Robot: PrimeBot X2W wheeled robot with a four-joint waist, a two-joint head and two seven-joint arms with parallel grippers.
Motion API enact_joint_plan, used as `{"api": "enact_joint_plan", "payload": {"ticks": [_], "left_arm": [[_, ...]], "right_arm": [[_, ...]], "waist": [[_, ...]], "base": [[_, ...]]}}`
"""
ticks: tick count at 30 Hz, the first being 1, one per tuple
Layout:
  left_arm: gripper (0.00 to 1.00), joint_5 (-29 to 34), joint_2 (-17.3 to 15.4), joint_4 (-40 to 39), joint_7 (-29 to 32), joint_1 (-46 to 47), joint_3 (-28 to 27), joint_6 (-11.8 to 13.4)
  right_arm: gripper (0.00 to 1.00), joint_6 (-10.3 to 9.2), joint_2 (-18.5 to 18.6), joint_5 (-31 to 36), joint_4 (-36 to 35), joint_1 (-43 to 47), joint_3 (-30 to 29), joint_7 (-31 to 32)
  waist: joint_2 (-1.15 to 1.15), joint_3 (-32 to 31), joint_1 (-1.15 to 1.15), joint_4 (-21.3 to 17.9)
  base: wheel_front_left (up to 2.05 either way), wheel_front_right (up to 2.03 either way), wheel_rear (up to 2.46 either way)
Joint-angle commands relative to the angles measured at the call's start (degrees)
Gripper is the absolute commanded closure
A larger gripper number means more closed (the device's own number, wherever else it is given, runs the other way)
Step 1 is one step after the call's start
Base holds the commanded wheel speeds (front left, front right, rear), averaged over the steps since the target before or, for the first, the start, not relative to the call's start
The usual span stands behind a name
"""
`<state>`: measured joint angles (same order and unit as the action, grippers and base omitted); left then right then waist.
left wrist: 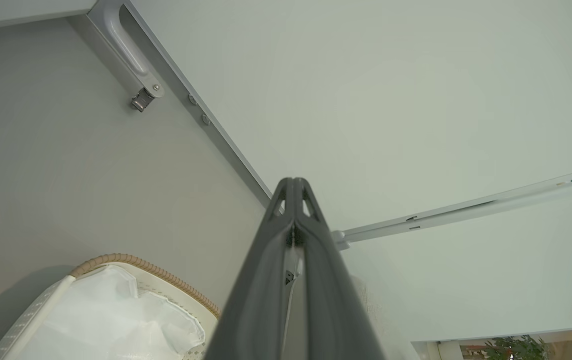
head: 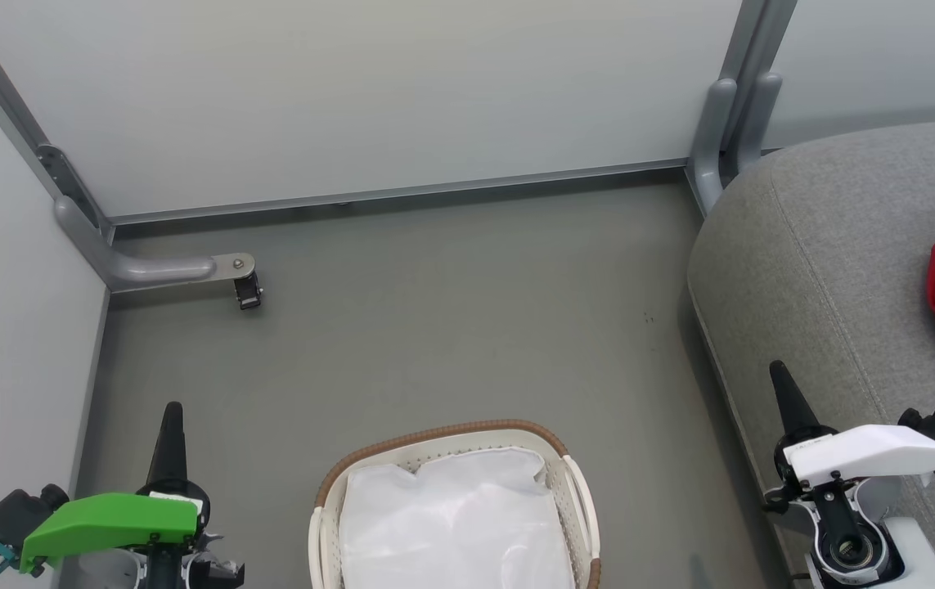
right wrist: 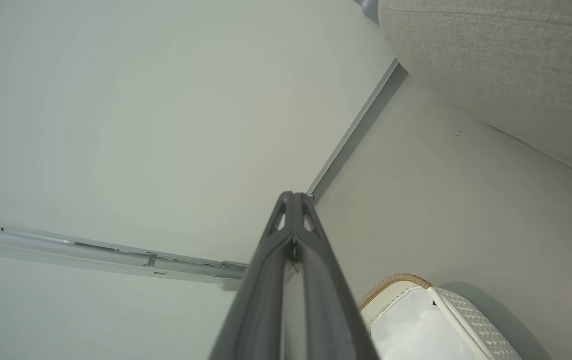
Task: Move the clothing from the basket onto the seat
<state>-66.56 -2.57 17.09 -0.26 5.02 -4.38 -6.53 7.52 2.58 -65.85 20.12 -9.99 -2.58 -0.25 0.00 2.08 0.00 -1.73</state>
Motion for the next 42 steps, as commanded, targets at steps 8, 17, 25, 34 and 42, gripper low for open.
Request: {"api": "enact_joint_plan", "payload": {"ticks": [8, 17, 25, 34, 42], "left_arm": [[1.0, -5.38, -0.38, -1.1, 1.38, 1.23, -0.66, -0.47], [1.0, -9.86, -0.41, -1.55, 2.64, 1.31, -1.0, -0.59], [1.0, -13.56, -0.43, -1.9, 3.63, 1.42, -1.31, -0.67], [1.0, -17.48, -0.44, -2.3, 4.71, 1.53, -1.66, -0.84], [1.0, -20.72, -0.46, -2.66, 5.57, 1.58, -1.92, -0.98]], "right_arm": [[1.0, -0.03, 0.33, -5.53, -1.8, 0.88, -0.96, 1.39], [1.0, -0.03, 0.37, -10.08, -2.78, 1.49, -1.65, 2.62], [1.0, -0.03, 0.39, -13.87, -3.62, 2.22, -2.2, 3.6], [1.0, -0.04, 0.41, -17.95, -4.49, 2.69, -2.83, 4.69], [1.0, -0.04, 0.43, -21.26, -5.17, 3.36, -3.34, 5.54]], "waist": [[0.0, -0.29, 0.0, 0.26], [0.0, -0.58, 0.0, 0.53], [0.0, -0.85, 0.0, 0.77], [0.0, -1.15, 0.0, 1.04], [0.0, -1.41, 0.0, 1.28]], "base": [[0.0, 0.0, 0.0], [0.0, 0.0, 0.0], [0.0, 0.0, 0.0], [0.0, 0.0, 0.0], [0.0, 0.0, 0.0]]}}
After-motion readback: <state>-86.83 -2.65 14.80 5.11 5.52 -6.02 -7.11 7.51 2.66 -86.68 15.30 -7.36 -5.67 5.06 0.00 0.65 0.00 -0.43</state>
